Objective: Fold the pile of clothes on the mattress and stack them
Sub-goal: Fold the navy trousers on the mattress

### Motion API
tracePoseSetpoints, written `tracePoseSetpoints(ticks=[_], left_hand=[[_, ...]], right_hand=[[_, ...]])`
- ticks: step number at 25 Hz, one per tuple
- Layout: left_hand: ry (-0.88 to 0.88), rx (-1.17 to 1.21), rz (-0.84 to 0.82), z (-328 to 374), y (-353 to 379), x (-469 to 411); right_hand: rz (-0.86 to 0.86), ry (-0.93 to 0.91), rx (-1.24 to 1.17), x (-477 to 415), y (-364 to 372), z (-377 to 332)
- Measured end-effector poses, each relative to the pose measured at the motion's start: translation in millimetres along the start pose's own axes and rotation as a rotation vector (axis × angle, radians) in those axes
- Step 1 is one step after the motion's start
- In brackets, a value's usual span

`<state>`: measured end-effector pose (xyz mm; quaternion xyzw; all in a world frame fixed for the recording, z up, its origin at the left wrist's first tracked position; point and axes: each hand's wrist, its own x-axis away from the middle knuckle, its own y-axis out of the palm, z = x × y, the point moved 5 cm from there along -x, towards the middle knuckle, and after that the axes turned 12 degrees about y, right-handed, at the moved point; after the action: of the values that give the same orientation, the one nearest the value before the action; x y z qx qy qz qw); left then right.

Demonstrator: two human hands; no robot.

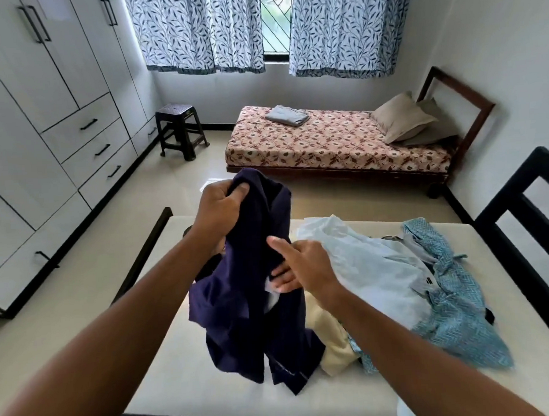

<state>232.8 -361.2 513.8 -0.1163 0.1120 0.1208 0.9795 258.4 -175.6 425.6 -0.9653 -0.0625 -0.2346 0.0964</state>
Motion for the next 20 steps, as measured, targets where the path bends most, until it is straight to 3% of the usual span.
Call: tracePoseSetpoints(ticks=[2,5,8,11,13,15,17,19,20], left_hand=[[-0.068,0.095,-0.076,4.6,1.6,5.0],[-0.125,0.286,-0.191,11.3,-9.7,14.6],[-0.077,0.302,-0.132,12.9,-61.1,6.0],[-0.145,0.049,-0.029,-8.4,-133.0,-4.7],[-0.289,-0.179,-0.009,-36.6,-167.6,-7.5],[-0.322,-0.483,-0.003,-47.5,-176.1,-4.8],[-0.089,-0.6,0.018,-31.7,-147.0,-1.4],[0.231,-0.415,-0.146,0.2,-85.4,8.2],[0.303,-0.37,-0.255,10.8,-56.1,13.5]], right_hand=[[-0.032,0.033,0.029,-12.2,16.2,-1.5],[0.013,-0.103,0.075,-26.1,24.6,-20.4],[0.013,-0.184,0.089,-46.9,0.2,-38.4],[-0.019,-0.168,0.091,-60.5,-39.9,-73.8],[-0.158,-0.115,0.06,-51.5,-54.2,-104.1],[-0.295,-0.141,0.114,-35.3,-52.5,-137.5],[-0.363,-0.269,0.275,-17.1,-39.5,-167.4],[-0.355,-0.407,0.464,-2.6,-22.3,-187.5],[-0.353,-0.467,0.543,3.2,-14.7,-192.3]])
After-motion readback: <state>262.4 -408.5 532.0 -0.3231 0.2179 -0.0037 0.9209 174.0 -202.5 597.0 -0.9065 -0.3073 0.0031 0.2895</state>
